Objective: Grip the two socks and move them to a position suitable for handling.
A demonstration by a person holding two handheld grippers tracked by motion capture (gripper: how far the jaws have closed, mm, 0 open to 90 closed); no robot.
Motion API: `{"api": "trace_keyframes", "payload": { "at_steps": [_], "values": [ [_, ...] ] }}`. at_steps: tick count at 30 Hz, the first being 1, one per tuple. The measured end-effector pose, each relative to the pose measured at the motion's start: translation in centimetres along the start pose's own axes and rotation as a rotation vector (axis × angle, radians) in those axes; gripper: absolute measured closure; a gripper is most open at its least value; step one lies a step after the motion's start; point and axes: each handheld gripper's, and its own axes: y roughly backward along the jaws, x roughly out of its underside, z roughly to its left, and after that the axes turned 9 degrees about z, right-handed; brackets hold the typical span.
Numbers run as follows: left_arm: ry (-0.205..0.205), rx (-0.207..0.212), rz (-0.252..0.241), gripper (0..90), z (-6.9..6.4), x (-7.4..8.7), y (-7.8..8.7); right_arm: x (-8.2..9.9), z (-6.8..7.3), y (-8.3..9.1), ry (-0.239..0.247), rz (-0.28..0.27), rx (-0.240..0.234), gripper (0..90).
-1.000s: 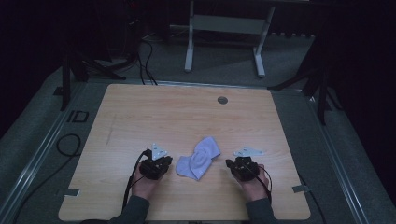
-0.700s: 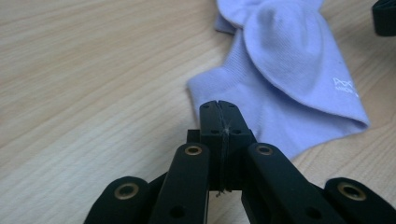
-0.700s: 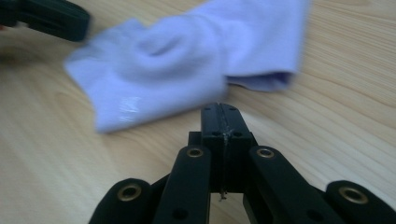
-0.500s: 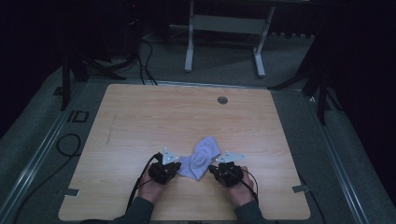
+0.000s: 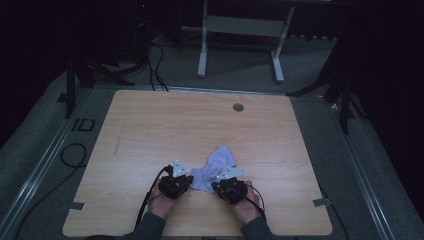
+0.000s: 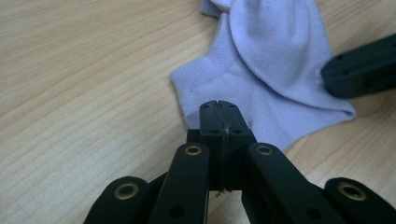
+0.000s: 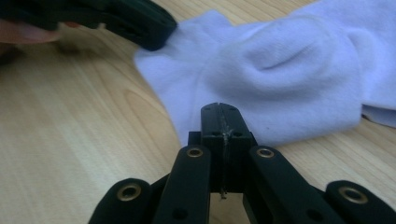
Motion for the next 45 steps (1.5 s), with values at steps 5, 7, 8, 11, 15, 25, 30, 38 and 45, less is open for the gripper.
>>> {"api": "trace_keyframes", "payload": {
  "at_steps": [5,7,8,11,15,25,30,38,45],
  "values": [
    [-0.001,0.012,0.009,89.7,-0.6,0.4,0.3,0.0,-0.6,0.0,-0.011,0.0,0.02,90.0],
    [-0.008,0.019,0.013,89.7,-0.9,0.5,0.4,-0.1,-0.8,0.0,-0.009,0.001,0.038,90.0],
    [-0.011,0.022,0.014,89.6,-1.1,0.6,0.4,-0.1,-0.9,0.0,-0.01,0.004,0.043,90.0],
    [-0.015,0.031,0.013,89.6,-1.5,0.7,0.5,-0.2,-1.1,-0.1,-0.009,0.006,0.06,90.0],
    [-0.018,0.034,0.012,89.6,-1.7,0.7,0.5,-0.4,-1.4,-0.1,-0.003,0.016,0.072,89.9],
    [-0.017,0.035,0.012,89.6,-1.7,0.8,0.5,-2.8,-0.7,1.1,0.043,-0.019,0.042,84.9],
    [-0.018,0.032,0.009,89.6,-1.8,0.8,0.4,-4.9,0.0,0.7,0.101,-0.017,0.028,79.9],
    [-0.016,0.032,0.007,89.6,-1.8,0.8,0.4,-6.6,-0.3,-1.3,0.098,0.041,0.025,67.6],
    [-0.014,0.037,0.007,89.5,-1.7,0.8,0.4,-6.7,-0.6,-3.3,0.073,0.107,0.024,62.4]
  ]
}}
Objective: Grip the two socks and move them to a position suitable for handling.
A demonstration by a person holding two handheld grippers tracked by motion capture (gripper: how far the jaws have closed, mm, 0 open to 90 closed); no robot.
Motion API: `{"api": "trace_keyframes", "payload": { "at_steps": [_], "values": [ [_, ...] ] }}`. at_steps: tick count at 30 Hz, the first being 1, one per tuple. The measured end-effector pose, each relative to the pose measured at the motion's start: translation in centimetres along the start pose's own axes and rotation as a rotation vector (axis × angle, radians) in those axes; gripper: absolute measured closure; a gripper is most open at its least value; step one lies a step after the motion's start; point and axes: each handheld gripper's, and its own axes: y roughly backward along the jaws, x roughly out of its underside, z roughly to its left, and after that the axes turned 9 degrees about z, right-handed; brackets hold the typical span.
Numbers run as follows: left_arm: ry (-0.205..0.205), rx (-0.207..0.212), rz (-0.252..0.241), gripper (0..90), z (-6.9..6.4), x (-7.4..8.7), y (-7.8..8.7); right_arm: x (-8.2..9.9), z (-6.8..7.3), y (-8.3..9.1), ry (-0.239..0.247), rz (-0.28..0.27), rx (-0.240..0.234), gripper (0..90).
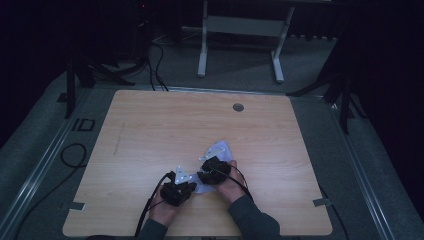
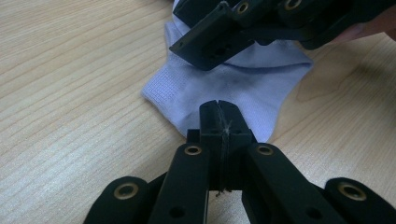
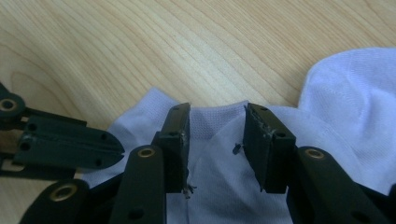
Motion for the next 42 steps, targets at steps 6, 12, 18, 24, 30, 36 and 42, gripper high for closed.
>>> {"api": "trace_keyframes", "payload": {
  "at_steps": [6,12,18,24,30,36,42],
  "values": [
    [0.003,0.0,0.0,89.5,0.0,0.0,0.0,-0.2,-0.3,-0.1,-0.004,0.014,0.023,83.1],
    [0.009,0.005,0.004,89.5,0.1,0.0,0.0,0.0,-0.2,0.3,-0.001,-0.009,0.035,88.4],
    [0.011,0.004,0.003,89.6,0.1,0.0,0.0,0.3,-0.1,1.9,-0.004,-0.054,0.034,88.7],
    [0.014,0.007,0.003,89.6,0.1,0.0,0.0,1.2,-0.6,3.8,-0.03,-0.104,0.027,88.6],
    [0.016,0.007,0.003,89.5,0.1,0.0,0.0,2.8,-1.9,5.2,-0.068,-0.134,0.011,88.4],
    [0.018,0.008,0.0,89.5,0.1,0.0,0.0,4.7,-3.2,6.0,-0.111,-0.136,0.033,88.2],
    [0.016,0.01,0.002,89.5,0.2,0.0,0.0,6.6,-4.2,6.6,-0.146,-0.12,0.071,87.6]
  ]
}}
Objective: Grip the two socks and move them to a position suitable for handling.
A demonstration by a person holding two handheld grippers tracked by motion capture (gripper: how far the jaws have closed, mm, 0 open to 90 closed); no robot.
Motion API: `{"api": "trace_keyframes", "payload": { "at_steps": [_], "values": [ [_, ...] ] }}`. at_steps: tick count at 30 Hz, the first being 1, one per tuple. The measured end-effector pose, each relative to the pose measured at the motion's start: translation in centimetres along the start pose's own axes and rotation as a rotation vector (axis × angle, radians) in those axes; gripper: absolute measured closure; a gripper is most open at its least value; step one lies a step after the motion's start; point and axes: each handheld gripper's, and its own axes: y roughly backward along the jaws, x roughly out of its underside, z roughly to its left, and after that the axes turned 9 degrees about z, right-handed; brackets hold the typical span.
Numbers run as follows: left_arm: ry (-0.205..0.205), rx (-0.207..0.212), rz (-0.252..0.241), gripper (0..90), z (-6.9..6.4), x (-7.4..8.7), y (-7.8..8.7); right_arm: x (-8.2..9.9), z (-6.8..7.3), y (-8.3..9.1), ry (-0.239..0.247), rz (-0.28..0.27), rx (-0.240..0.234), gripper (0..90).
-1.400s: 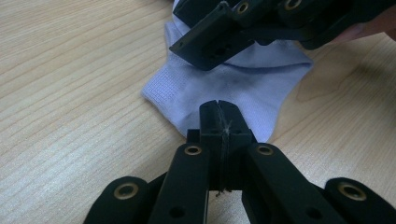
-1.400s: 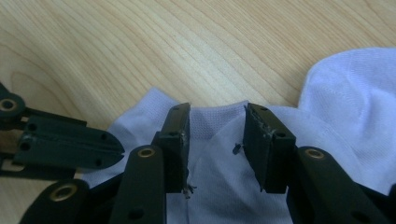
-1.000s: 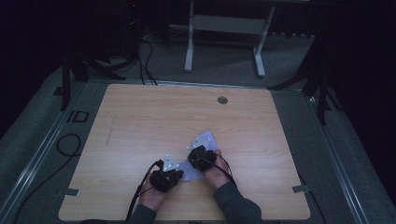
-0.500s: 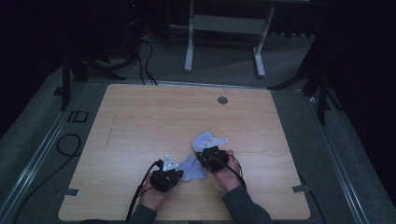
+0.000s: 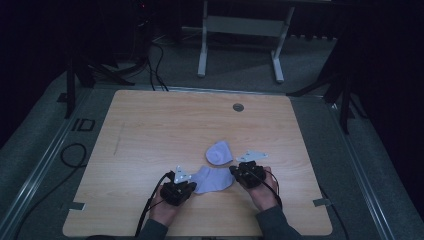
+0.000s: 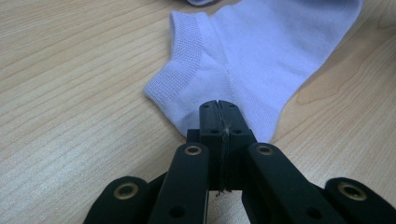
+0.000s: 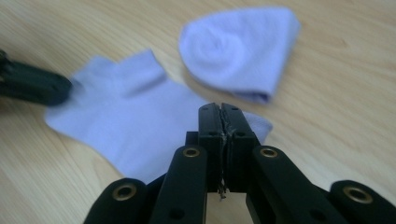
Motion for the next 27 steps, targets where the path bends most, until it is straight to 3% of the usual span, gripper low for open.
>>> {"api": "trace_keyframes", "payload": {
  "at_steps": [2,7,12,18,20,23,26,27],
  "values": [
    [0.001,0.001,-0.001,89.5,0.0,0.0,0.0,0.3,-0.1,0.0,-0.004,0.009,0.007,87.1],
    [0.0,0.003,-0.001,89.5,0.1,0.0,0.0,2.1,-0.7,-0.6,-0.023,0.061,0.092,79.5],
    [0.0,0.004,-0.001,89.5,0.1,0.0,0.0,2.7,-1.0,-1.0,-0.042,0.084,0.138,76.4],
    [-0.003,0.006,0.0,89.5,0.1,0.0,0.0,3.5,-1.5,-1.2,-0.069,0.106,0.15,74.4],
    [-0.002,0.006,0.0,89.5,0.1,0.0,0.0,3.5,-1.6,-1.1,-0.074,0.104,0.151,74.0],
    [-0.005,0.007,-0.001,89.4,0.1,0.0,0.0,3.2,-1.5,0.0,-0.075,0.045,0.147,71.0],
    [-0.004,0.007,-0.003,89.0,0.1,0.0,0.0,2.5,-1.2,0.5,-0.056,0.016,0.138,69.9],
    [-0.002,0.009,-0.004,88.8,0.1,0.0,0.0,1.7,-0.9,0.6,-0.03,0.005,0.123,68.6]
  ]
}}
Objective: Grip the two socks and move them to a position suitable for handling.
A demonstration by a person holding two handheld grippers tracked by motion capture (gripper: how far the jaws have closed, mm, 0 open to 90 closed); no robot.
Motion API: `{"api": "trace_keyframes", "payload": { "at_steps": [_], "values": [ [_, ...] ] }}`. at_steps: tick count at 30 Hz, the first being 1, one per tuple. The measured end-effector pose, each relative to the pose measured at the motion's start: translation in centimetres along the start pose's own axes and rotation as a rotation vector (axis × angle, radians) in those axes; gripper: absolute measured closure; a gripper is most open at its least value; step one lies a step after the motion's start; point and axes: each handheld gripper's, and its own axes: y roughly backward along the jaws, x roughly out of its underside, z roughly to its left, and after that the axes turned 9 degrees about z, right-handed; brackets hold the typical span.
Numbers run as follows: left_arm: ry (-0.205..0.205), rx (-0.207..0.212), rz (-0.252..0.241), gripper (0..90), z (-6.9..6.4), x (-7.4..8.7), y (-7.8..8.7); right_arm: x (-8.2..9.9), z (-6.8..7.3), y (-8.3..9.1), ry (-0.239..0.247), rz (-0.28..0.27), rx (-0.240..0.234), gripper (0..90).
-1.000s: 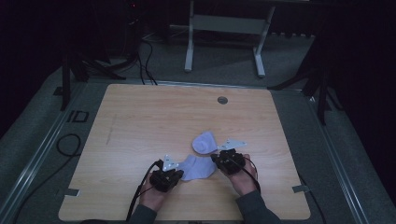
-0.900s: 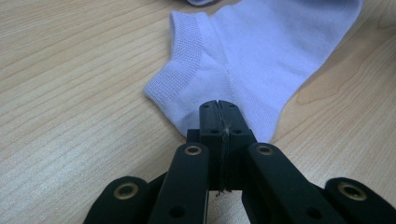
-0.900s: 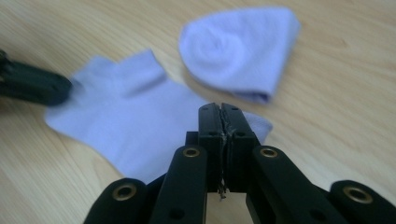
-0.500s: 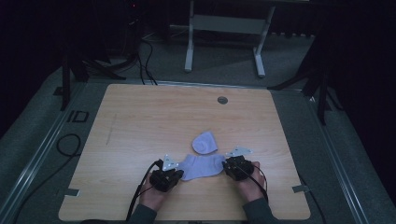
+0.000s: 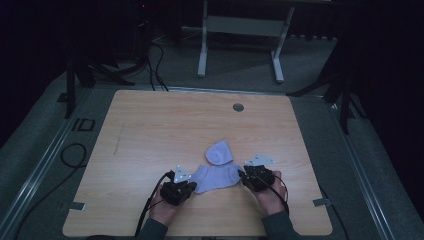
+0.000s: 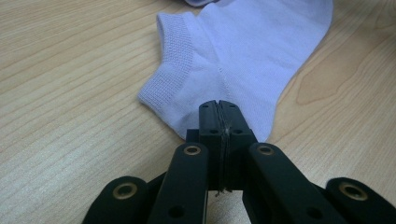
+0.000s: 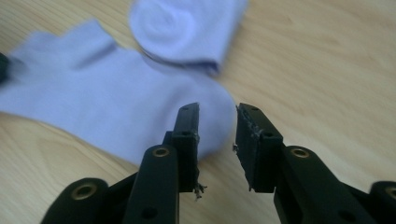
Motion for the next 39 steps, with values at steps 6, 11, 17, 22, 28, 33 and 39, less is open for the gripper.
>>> {"api": "trace_keyframes", "payload": {
  "at_steps": [6,11,17,22,28,33,39],
  "values": [
    [0.001,0.009,-0.004,85.3,0.0,0.0,0.0,-2.5,1.2,-0.6,0.061,-0.008,-0.052,64.6],
    [0.002,0.01,-0.006,85.0,0.0,0.0,0.0,-4.0,2.0,-1.4,0.089,-0.003,-0.084,63.8],
    [0.001,0.007,-0.006,85.1,0.0,0.0,0.0,-5.9,3.2,-2.5,0.15,0.008,-0.091,64.3],
    [-0.003,0.008,-0.003,85.1,0.0,0.0,0.0,-7.4,4.4,-4.0,0.176,0.039,-0.055,58.2],
    [-0.001,0.009,-0.004,85.1,0.0,0.0,0.0,-8.6,4.9,-5.1,0.178,0.055,-0.03,50.2],
    [-0.003,0.009,-0.003,85.0,0.0,0.0,0.0,-9.3,5.2,-6.0,0.197,0.069,-0.022,48.0],
    [-0.004,0.008,-0.003,85.0,0.0,0.0,0.0,-9.7,6.0,-6.8,0.244,0.088,-0.017,58.7]
  ]
}}
